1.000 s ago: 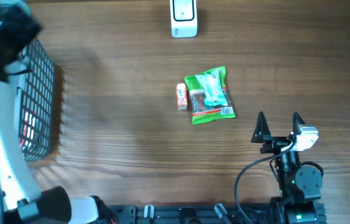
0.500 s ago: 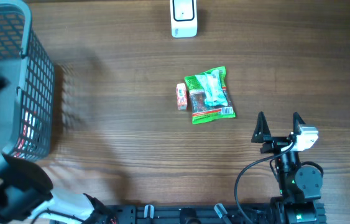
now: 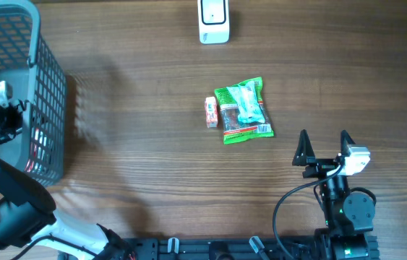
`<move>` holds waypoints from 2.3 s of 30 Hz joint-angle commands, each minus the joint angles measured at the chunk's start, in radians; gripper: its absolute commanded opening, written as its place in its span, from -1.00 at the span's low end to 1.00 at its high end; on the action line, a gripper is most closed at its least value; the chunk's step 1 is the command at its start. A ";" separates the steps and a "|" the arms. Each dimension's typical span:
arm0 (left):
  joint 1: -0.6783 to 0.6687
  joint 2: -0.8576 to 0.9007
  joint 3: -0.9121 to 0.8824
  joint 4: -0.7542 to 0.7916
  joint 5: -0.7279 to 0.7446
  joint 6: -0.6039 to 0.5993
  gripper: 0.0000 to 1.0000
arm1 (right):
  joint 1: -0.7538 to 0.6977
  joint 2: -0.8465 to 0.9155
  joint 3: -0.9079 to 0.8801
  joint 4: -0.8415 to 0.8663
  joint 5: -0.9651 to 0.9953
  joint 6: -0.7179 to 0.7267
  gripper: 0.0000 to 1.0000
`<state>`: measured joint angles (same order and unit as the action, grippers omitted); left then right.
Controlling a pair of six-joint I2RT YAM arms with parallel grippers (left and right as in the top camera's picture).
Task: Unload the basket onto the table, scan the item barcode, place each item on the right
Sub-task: 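Release the tissue pack and swing the left gripper back to the basket, then lower the left gripper into the basket and grasp the red stick and green box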
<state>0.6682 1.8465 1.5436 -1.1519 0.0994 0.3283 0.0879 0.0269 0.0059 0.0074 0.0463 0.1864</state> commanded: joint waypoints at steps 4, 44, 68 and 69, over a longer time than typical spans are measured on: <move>0.026 -0.005 -0.023 0.040 -0.030 0.057 1.00 | -0.005 -0.003 -0.001 0.005 0.013 0.004 0.99; 0.135 0.131 -0.046 0.040 0.111 0.584 1.00 | -0.005 -0.003 -0.001 0.005 0.013 0.004 1.00; 0.119 0.131 -0.214 0.167 -0.011 0.346 0.33 | -0.005 -0.003 -0.001 0.005 0.013 0.004 0.99; 0.119 0.131 -0.222 0.174 -0.011 0.330 0.34 | -0.005 -0.003 -0.001 0.005 0.013 0.004 0.98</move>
<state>0.7864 1.9614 1.3739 -0.9909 0.1093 0.7532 0.0879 0.0269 0.0059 0.0074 0.0463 0.1864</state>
